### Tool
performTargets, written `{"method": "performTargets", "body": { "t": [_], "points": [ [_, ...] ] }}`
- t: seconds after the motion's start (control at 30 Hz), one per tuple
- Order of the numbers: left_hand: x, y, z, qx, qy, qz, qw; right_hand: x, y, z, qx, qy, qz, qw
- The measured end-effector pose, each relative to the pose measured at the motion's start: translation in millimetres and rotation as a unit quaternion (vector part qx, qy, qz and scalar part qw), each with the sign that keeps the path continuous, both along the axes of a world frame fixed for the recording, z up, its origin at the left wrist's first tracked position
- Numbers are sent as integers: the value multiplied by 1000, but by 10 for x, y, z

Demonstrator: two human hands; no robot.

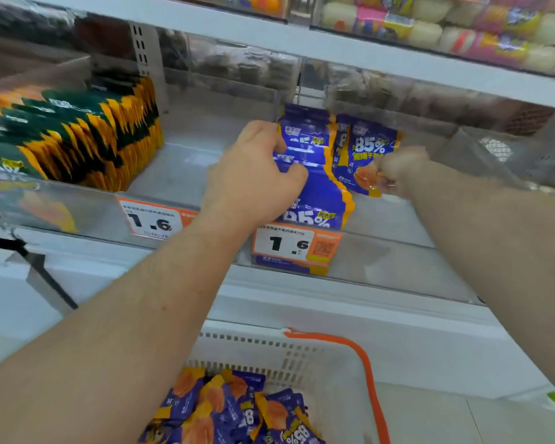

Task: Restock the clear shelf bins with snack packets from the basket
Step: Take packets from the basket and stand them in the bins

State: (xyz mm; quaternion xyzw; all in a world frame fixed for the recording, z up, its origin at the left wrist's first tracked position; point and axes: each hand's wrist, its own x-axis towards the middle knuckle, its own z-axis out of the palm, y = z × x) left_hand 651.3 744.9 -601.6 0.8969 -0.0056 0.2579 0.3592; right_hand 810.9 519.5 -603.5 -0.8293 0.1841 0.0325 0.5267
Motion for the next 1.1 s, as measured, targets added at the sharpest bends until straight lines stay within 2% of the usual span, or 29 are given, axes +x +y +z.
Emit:
{"method": "performTargets", "body": {
  "t": [0.1,0.2,0.3,0.53,0.67,0.8,0.87,0.93,1.0,1.03,1.1],
  "points": [
    [-6,3,-10,1,-7,-1,1000,33,120,24,-58,-26,13,998],
    [-16,-9,-1,-1,-7,-1,1000,80,225,3,-60,-64,41,995],
    [-27,-13,13,6,1,8,1000,118,247,-67,-90,-61,41,993],
    [-59,-21,39,9,8,1,1000,384,-67,-225,-66,-45,102,992],
    [-60,-24,49,-3,3,-1,1000,37,66,-50,-95,-56,54,993],
    [-100,-15,105,-58,7,-13,998,-386,175,155,-137,-142,-16,980],
    [-188,-3,150,-53,-46,-33,997,-737,300,288,-145,-217,-50,964],
    [-374,-72,175,19,-158,-38,986,-1158,411,347,-109,-299,-67,946],
    [-638,-186,123,41,-265,-61,961,-1602,499,271,-76,-370,-68,923],
    [-780,-246,44,34,-288,-78,954,-1821,537,191,-68,-394,-58,915],
    [-1000,-314,-243,10,-260,-113,959,-2150,589,-68,-45,-423,-9,905]
  ]
}}
